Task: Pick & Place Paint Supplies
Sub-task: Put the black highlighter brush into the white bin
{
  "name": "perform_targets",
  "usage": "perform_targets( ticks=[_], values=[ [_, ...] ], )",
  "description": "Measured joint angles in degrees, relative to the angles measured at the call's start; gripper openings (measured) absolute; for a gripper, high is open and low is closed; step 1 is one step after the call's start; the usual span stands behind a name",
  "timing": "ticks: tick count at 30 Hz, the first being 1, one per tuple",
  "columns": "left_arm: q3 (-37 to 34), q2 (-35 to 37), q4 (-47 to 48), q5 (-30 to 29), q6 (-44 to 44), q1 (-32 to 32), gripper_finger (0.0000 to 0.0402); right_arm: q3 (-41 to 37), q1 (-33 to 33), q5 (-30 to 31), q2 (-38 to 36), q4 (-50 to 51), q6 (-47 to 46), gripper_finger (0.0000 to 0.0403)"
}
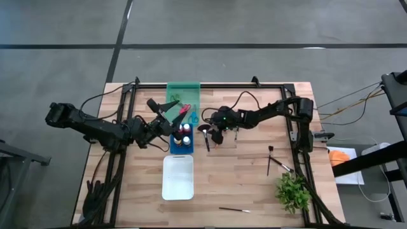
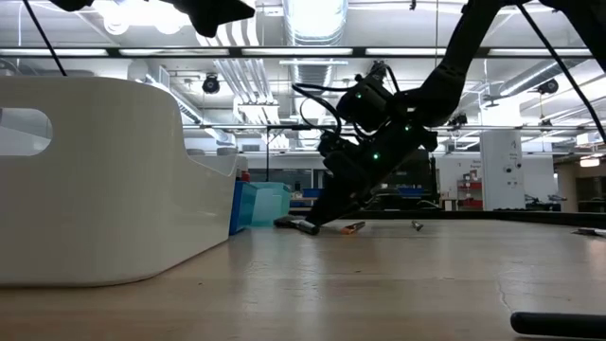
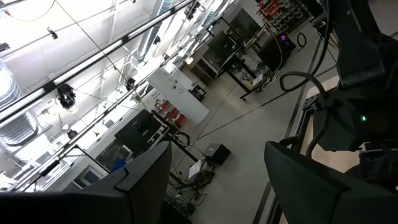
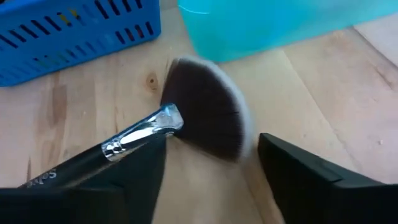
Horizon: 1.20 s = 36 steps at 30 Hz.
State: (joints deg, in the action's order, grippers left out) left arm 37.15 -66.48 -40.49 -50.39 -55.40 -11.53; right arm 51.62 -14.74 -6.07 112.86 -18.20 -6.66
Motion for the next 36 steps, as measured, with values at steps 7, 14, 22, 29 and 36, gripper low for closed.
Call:
perform_targets(
  ticks=[7, 14, 22, 29, 36],
  values=[
    [0.00, 0.00, 0.11, 0.00, 0.42, 0.00, 0.0266, -0.24, -0.07, -0.06, -1.39, 1.61, 0.20, 0.0131],
    [0.00, 0.00, 0.27, 0.00, 0.64, 0.00, 0.0266, -0.39, 0.19, -0.96, -1.88, 1.79, -0.37, 0.0017],
    [0.00, 0.00, 0.55, -0.01, 1.26, 0.00, 0.0266, -0.39, 0.52, -0.76, -1.95, -2.90, -6.13, 0.0016],
    [0.00, 0.00, 1.60, -0.20, 1.49, 0.00, 0.0266, -0.35, 1.27, -0.76, -2.88, -5.03, -9.04, 0.0032],
    [0.00, 0.00, 1.60, -0.20, 1.49, 0.00, 0.0266, -0.77, 2.58, -2.18, -4.50, -4.74, -11.39, 0.0130]
  ],
)
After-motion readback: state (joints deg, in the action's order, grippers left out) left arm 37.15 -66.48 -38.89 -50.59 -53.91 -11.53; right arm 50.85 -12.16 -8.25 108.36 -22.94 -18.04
